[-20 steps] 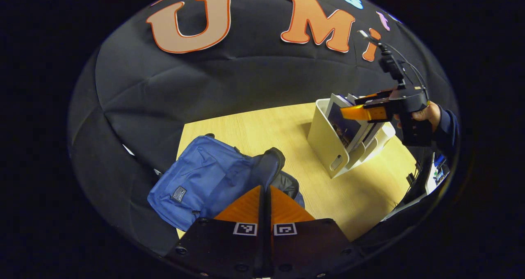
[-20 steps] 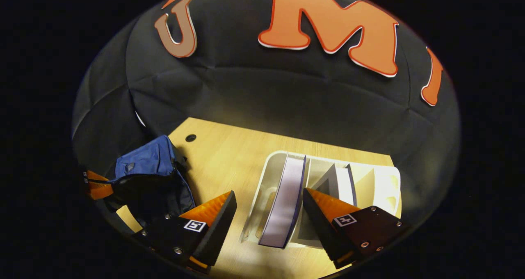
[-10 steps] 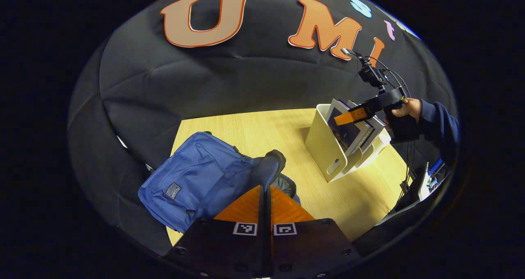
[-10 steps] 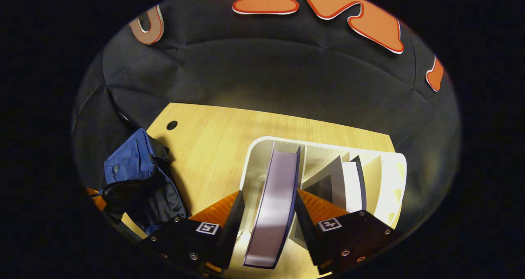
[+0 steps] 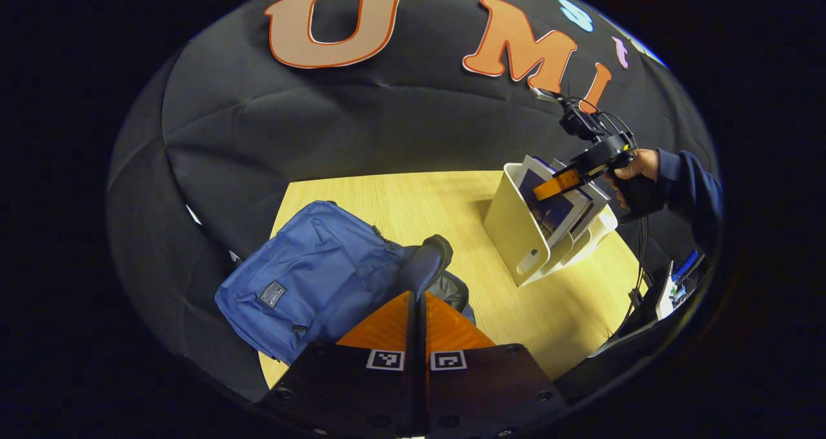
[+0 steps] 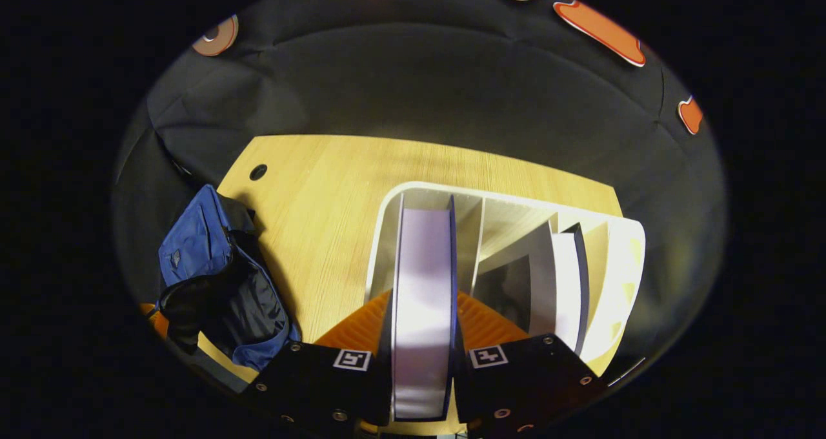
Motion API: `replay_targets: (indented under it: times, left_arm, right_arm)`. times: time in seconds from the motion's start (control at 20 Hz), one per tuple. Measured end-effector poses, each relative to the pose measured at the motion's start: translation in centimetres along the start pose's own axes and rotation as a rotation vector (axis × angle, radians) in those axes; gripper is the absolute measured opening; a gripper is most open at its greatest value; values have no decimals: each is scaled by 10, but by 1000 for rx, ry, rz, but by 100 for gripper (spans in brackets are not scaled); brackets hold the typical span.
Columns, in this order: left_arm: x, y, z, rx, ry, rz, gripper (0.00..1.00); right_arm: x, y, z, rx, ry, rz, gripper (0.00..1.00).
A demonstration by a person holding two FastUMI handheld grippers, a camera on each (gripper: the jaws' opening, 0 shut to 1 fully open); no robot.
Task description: Open the schoolbag, grab two books from the bookshelf and put them into the schoolbag.
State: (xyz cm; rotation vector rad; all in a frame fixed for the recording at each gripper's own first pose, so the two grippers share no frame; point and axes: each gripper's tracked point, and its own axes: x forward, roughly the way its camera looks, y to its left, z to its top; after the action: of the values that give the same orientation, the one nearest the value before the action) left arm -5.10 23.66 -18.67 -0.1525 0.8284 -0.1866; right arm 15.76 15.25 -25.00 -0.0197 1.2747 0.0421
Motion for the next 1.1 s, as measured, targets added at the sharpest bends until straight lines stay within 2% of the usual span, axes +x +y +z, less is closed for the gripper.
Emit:
replay_targets:
  times: [0.45, 0.6, 0.75, 0.8, 0.85, 1.1]
  left_arm:
    - [3, -2, -3, -4, 13, 4, 1]
    - [1, -3, -3, 3, 18, 10, 0]
    - [0, -4, -5, 12, 24, 18, 1]
    - [0, -4, -6, 13, 27, 20, 1]
    - [-1, -6, -6, 15, 28, 21, 1]
    - [-1, -9, -8, 23, 34, 25, 1]
  right_arm:
    - [-1, 0, -3, -1, 49, 21, 40]
    - [-8, 0, -4, 9, 54, 39, 37]
    - [-29, -3, -5, 13, 45, 75, 34]
    - [-38, -5, -6, 15, 32, 85, 43]
    - [-48, -7, -4, 18, 20, 97, 34]
    - [-118, -20, 15, 19, -91, 137, 34]
